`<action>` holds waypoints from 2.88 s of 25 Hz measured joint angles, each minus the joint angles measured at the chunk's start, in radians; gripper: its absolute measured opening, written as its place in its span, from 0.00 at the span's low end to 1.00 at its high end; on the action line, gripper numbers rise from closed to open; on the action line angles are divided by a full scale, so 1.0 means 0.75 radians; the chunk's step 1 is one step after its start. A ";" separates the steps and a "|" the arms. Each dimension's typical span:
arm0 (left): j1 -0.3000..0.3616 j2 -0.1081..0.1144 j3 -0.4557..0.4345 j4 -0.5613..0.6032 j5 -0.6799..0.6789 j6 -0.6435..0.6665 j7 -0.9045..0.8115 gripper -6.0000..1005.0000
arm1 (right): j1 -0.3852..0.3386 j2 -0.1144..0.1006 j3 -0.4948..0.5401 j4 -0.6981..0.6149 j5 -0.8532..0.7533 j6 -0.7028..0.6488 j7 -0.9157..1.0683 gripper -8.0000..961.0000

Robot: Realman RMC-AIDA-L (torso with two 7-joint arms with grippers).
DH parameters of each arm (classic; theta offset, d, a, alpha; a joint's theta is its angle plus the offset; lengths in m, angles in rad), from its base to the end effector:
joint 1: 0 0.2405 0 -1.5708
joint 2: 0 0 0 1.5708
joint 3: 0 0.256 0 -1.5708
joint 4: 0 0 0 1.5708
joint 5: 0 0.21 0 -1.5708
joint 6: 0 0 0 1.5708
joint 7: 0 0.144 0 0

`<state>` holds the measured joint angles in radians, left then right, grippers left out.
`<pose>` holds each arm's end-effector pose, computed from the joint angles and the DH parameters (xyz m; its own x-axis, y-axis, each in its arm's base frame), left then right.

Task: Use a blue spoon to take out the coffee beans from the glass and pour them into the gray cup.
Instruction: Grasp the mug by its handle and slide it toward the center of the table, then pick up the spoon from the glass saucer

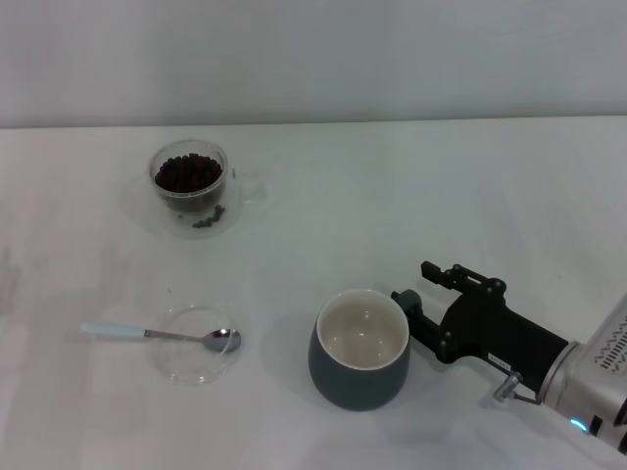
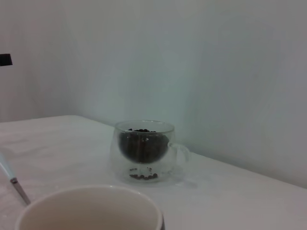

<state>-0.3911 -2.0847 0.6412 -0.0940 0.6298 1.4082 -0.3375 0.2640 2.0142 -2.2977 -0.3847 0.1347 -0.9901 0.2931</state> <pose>-0.3660 0.2833 0.0161 0.5646 -0.1251 0.8158 0.8244 0.0382 -0.5647 0.3170 0.2664 -0.0856 0.8247 -0.1358 -0.5490 -0.4968 -0.6379 -0.5884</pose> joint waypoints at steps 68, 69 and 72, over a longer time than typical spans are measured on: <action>0.120 -0.006 0.138 -0.156 0.240 0.157 -1.384 0.78 | 0.110 -0.184 0.892 0.492 0.026 -0.822 0.243 0.60; 0.120 -0.006 0.138 -0.156 0.240 0.157 -1.384 0.78 | 0.110 -0.184 0.892 0.492 0.026 -0.822 0.243 0.60; 0.112 -0.004 0.209 -0.151 0.246 0.081 -1.511 0.78 | 0.133 -0.183 0.893 0.489 0.027 -0.801 0.206 0.60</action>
<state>-0.3074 -2.0878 0.7979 -0.2076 0.8144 1.4690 -1.4710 0.3638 1.8772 -1.6279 -0.0178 0.1547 -1.5910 0.4478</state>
